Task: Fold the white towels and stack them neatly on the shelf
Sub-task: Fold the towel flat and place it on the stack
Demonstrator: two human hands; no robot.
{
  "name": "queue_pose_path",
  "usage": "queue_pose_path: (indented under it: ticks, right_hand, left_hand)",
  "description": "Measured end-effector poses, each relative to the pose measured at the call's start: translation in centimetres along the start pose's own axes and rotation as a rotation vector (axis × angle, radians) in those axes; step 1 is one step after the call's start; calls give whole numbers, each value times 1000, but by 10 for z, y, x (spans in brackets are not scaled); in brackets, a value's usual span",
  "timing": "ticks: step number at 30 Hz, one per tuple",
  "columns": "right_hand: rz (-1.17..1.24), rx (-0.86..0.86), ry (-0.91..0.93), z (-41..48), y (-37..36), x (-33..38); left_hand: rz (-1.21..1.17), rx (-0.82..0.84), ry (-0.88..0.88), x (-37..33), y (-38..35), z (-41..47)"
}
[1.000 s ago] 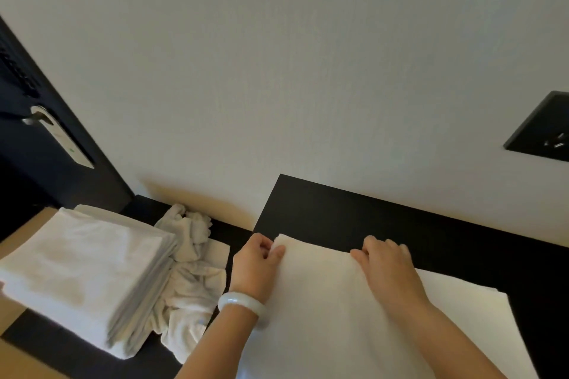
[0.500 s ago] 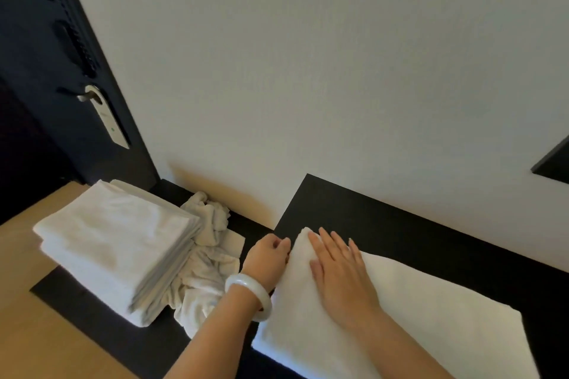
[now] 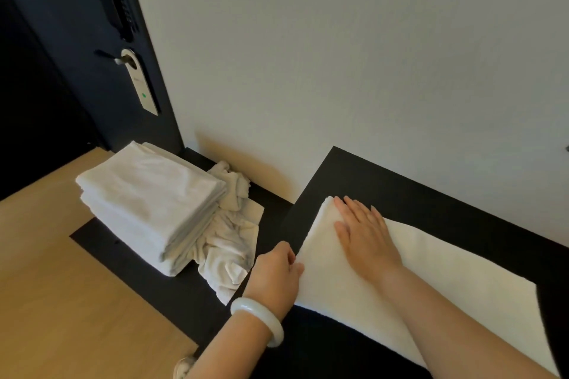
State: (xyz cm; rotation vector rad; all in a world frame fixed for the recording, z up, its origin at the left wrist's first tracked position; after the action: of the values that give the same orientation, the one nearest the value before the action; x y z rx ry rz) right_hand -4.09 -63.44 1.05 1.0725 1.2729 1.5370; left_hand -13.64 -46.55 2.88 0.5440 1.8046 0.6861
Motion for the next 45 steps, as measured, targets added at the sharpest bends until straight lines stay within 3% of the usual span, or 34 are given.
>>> queue_pose_path:
  ticks: [2,5,8,13,16,20,24,27,32,35,38,42,45]
  right_hand:
    - [-7,24,-36,1,2,1]
    - [-52,-70,-119,-10,22,8]
    - [-32,-239,-138,-48,37,17]
    - [-27,-57,-218,-123,22,-48]
    - [-45,33,-492,-172,36,-135]
    - [-2,7,-764,-216,47,-204]
    - [182,-136,-867,-223,60,-201]
    - [262,-320,-1087,-242,75,-206]
    - [548,-170,-1310,-256,63,-211]
    - [845,-114,-1423,-254,65,-203]
    - [1041,-55,-1422,-243,67,-184]
    - [1067,-16,-1352,-224,67,-149]
    - [1067,-23,-1290,-206,74,-114]
  left_hand:
    - [160,-54,-107,-17,-1,-6]
    - [440,-162,-472,-61,-15,-18]
    - [601,-37,-657,-77,-57,-17]
    - [736,-26,-663,-55,-87,3]
    - [715,-24,-676,-54,-88,5]
    - [691,12,-657,-57,-89,2]
    - [720,8,-643,-60,-87,1]
    - [623,67,-563,-61,-83,3]
    - [351,-114,-264,-48,-35,14]
    - [257,-106,-118,-33,-21,18]
    - [117,-49,70,-21,-10,19]
    - [-175,22,352,3,9,12]
    - [-352,-2,461,34,36,2]
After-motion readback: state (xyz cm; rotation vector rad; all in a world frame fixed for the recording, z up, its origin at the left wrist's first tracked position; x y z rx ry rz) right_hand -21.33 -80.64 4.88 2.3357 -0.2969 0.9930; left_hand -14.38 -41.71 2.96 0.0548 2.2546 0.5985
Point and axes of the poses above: each hand's wrist, its own z-axis towards the middle knuckle, its own y-axis out of the back of the hand, x = y × z, the point moved 9 cm from there along z, towards the middle knuckle, and after that the axes turned 12 degrees about -x, right-handed, at the moved point
